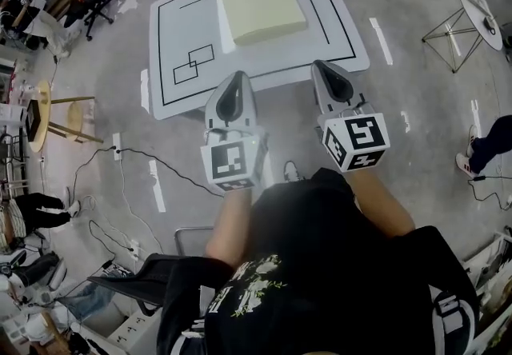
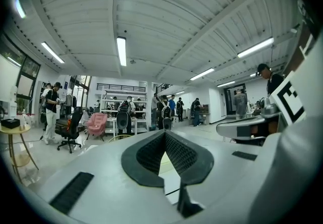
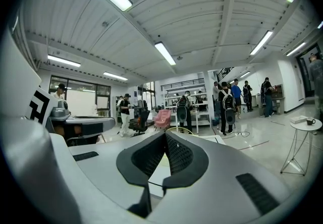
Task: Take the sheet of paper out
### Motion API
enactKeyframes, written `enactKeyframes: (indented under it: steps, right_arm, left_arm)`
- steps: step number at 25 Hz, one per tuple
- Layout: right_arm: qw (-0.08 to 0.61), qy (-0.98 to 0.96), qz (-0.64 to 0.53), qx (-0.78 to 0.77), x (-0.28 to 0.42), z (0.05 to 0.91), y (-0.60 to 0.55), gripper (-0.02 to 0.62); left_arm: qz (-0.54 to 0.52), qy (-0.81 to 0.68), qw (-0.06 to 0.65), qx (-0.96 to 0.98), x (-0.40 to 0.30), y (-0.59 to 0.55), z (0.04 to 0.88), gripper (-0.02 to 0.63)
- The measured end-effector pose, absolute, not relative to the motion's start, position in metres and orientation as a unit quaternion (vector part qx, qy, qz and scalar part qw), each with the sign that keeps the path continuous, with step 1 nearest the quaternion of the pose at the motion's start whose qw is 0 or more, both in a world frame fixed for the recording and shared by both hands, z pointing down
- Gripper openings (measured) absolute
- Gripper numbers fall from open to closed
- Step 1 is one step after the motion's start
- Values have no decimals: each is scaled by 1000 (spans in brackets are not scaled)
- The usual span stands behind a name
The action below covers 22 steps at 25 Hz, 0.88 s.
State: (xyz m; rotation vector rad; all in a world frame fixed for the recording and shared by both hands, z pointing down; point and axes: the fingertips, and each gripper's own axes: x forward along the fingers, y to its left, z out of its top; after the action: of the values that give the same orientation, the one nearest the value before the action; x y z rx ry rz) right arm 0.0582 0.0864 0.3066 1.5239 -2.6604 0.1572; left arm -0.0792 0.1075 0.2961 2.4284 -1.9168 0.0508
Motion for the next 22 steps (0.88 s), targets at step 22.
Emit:
enactKeyframes:
  steps: [22]
  right_arm:
    - [40, -862, 50, 502, 45, 310, 68, 0]
  left_arm:
    - [10, -611, 31, 791, -94, 85, 303, 0]
